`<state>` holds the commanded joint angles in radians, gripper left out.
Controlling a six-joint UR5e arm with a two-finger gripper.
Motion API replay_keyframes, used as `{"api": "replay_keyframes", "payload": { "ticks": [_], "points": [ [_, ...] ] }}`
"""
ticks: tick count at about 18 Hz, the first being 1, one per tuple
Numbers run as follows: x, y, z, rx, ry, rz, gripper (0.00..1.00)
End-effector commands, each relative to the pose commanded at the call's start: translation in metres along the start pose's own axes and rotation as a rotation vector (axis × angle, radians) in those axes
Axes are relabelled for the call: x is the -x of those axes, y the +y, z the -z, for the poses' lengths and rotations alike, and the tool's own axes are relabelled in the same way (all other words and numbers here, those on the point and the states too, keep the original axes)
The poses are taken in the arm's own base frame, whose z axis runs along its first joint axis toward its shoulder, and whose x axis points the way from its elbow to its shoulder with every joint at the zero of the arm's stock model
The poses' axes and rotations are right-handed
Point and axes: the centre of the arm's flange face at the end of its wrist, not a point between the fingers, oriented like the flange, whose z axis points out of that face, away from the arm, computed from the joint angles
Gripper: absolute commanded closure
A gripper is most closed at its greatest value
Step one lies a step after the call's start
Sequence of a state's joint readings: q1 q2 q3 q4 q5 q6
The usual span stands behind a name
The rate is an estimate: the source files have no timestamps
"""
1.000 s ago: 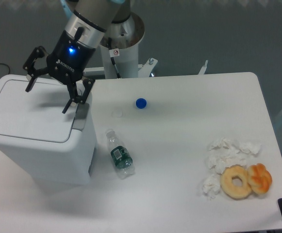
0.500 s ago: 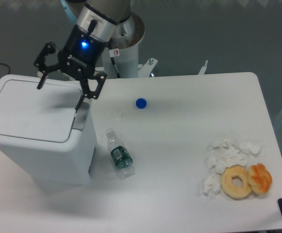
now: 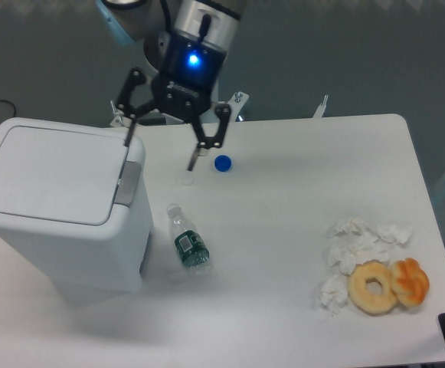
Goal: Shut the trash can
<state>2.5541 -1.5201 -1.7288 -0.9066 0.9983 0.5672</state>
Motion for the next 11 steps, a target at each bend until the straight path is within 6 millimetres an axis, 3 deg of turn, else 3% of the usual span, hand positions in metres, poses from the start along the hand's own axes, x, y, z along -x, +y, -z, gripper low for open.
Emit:
{"api": "replay_keyframes", "payload": {
  "ticks": [3,11],
  "points": [
    [0.017,0.010,-0.008,0.087,-0.088,-0.147,0.00],
    [0.028,0.024,-0.011,0.233,-0.189,-0.334,0.00]
  ]
}}
